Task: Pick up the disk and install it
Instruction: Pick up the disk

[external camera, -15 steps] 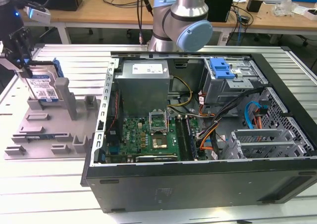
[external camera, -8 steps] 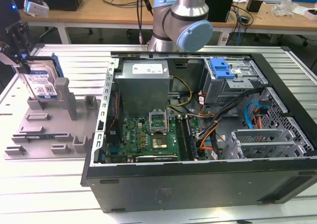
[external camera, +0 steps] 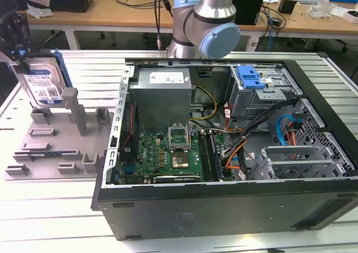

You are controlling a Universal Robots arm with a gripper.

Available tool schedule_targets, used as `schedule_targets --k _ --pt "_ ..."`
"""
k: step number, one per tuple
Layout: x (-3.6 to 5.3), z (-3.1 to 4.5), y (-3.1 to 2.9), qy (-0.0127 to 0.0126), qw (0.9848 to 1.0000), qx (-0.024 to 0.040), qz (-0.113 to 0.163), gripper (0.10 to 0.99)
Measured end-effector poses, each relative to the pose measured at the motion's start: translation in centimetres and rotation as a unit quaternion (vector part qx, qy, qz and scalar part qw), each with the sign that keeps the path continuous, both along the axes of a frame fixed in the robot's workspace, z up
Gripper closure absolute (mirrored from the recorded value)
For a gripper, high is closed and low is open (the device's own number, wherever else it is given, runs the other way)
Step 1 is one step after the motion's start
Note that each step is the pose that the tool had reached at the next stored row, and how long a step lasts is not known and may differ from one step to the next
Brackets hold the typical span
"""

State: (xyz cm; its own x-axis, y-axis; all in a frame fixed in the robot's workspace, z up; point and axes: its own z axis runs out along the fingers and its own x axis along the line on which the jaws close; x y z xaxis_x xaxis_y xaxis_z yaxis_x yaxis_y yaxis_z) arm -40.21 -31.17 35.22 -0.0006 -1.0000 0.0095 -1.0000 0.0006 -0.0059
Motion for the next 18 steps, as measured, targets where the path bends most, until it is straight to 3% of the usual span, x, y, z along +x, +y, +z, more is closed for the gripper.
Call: schedule_targets --k 10,18 --pt "0.03 3.53 -0.02 -0.0022 1.0000 0.0000 0.000 0.718" --pt "0.10 6.90 -0.06 -0.0031 1.0000 0.0000 0.000 0.718"
